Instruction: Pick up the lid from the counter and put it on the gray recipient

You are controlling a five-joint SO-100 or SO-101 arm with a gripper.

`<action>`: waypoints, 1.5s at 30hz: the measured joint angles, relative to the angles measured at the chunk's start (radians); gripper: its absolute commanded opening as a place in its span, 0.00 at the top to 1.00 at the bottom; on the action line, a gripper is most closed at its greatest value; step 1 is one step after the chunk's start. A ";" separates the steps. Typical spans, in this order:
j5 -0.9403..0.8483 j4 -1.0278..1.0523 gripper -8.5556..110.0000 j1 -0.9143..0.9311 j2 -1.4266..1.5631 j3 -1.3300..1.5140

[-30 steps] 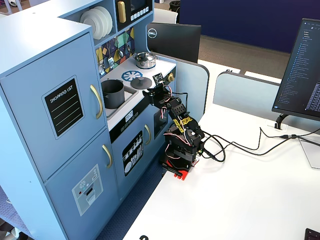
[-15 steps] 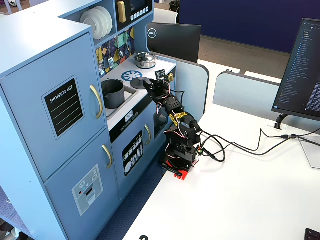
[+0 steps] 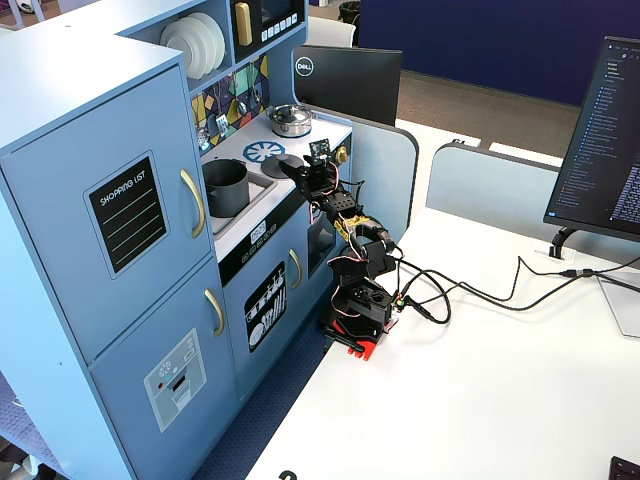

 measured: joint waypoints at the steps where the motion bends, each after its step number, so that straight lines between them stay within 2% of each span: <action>1: -0.003 -0.008 0.73 0.000 -0.018 0.000; 31: -0.021 -0.170 0.78 -0.026 -0.632 -0.362; 33: -0.021 -0.170 0.80 -0.026 -0.655 -0.376; 36: -0.020 -0.170 0.92 -0.023 -0.672 -0.385; 45: -0.014 -0.175 0.93 -0.025 -0.675 -0.387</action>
